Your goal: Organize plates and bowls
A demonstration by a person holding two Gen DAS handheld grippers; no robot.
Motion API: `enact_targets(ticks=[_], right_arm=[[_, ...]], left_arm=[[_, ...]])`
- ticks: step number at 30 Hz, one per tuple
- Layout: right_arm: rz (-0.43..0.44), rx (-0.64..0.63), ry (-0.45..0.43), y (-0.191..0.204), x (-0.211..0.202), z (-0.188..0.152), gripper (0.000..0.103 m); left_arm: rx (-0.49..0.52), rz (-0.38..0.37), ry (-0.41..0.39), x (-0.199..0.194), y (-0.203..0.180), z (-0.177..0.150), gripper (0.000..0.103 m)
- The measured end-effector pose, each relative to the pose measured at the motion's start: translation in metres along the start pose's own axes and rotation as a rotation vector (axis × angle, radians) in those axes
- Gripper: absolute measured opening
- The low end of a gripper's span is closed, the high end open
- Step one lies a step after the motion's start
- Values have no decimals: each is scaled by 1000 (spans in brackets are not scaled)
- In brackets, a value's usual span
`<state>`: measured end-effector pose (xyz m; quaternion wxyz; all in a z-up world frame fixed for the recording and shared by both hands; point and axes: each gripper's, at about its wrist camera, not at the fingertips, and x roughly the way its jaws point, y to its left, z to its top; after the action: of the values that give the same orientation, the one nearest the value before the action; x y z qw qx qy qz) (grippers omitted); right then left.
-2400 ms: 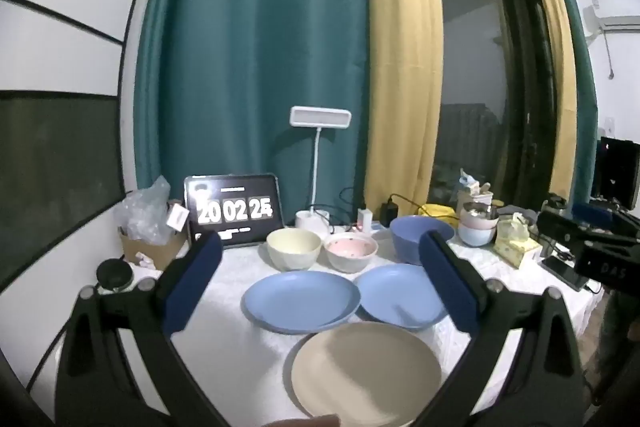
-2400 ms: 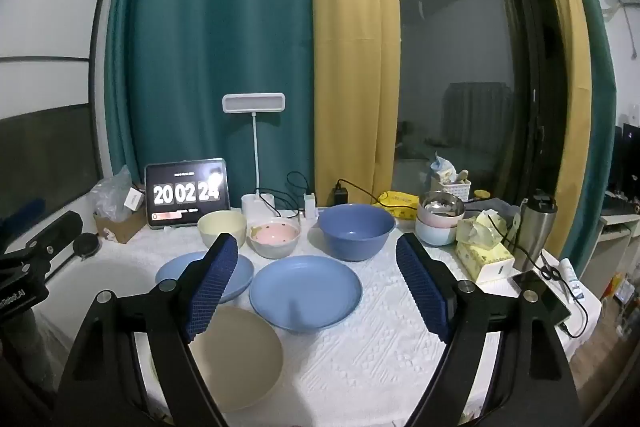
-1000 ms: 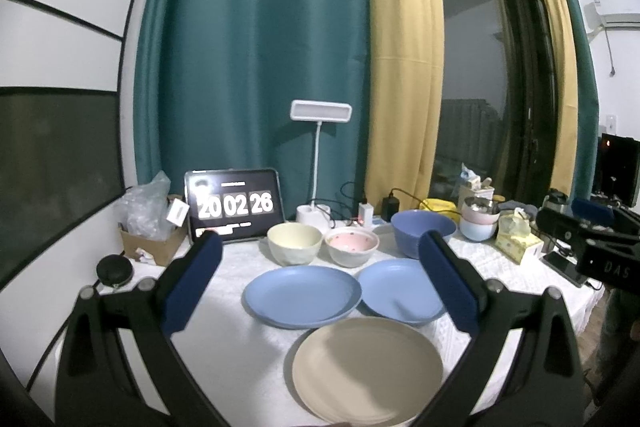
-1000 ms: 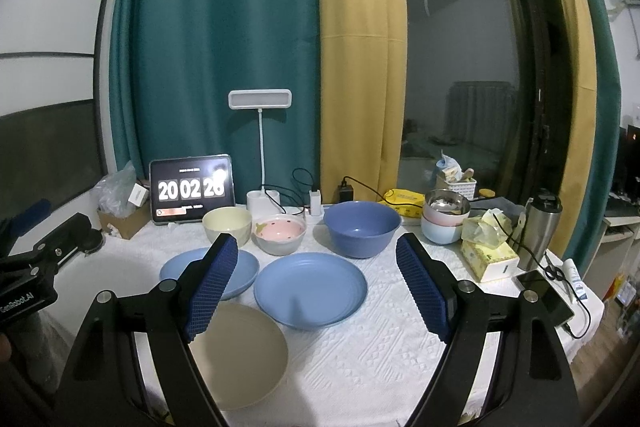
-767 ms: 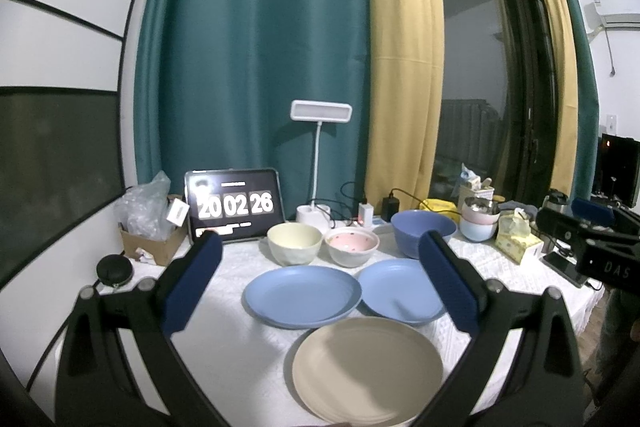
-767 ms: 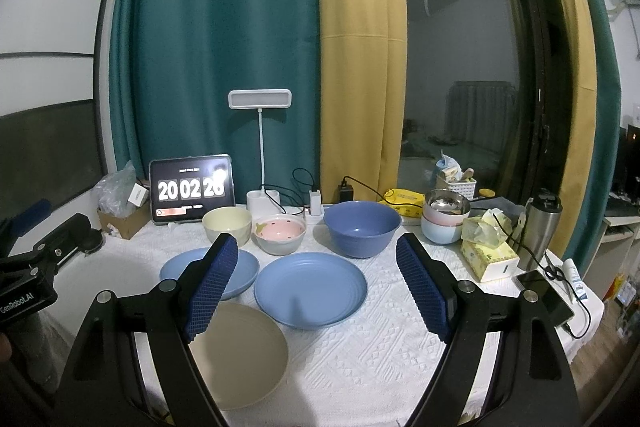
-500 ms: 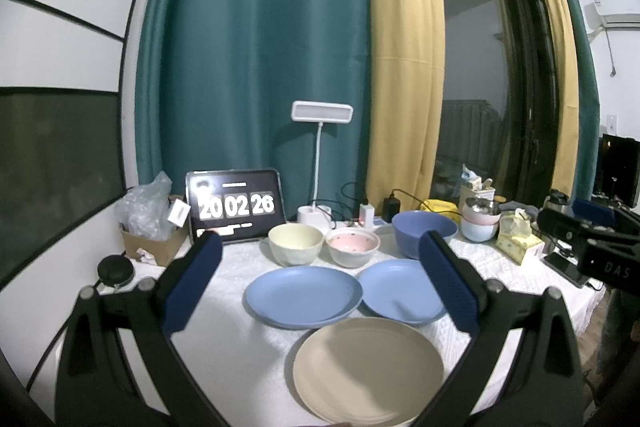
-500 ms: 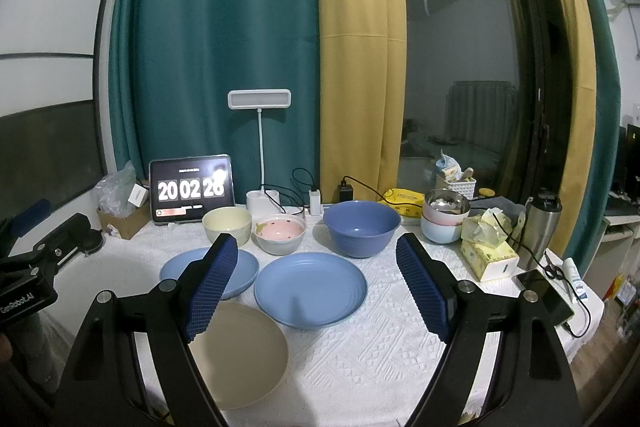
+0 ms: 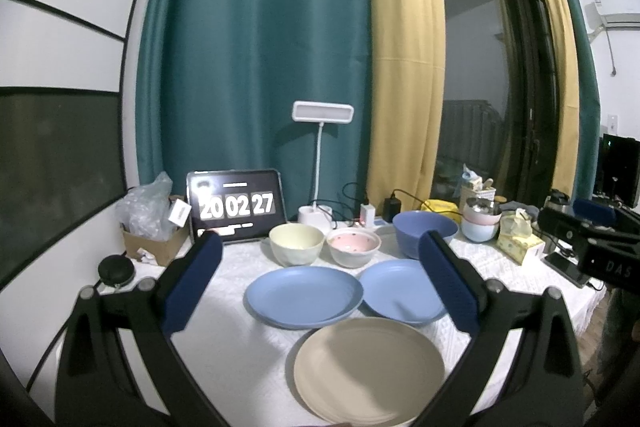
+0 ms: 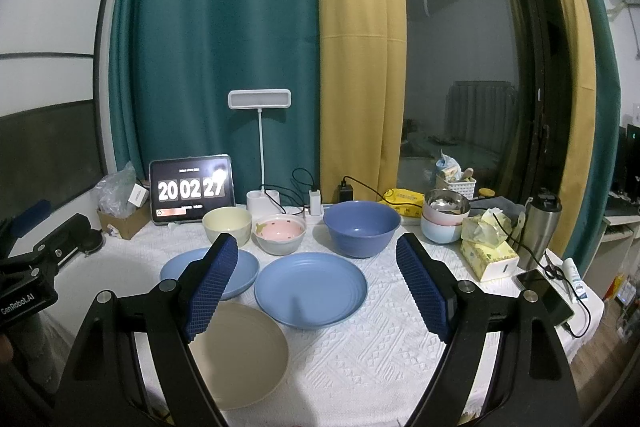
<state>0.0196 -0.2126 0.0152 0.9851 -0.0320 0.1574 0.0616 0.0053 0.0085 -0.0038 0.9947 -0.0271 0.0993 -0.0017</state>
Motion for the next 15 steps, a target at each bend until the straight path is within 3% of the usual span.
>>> enact_targets(ticks=[15], right_arm=[[1,1,0,-1,0,-2,84]], left_arm=[[1,1,0,0,-1,0,100]])
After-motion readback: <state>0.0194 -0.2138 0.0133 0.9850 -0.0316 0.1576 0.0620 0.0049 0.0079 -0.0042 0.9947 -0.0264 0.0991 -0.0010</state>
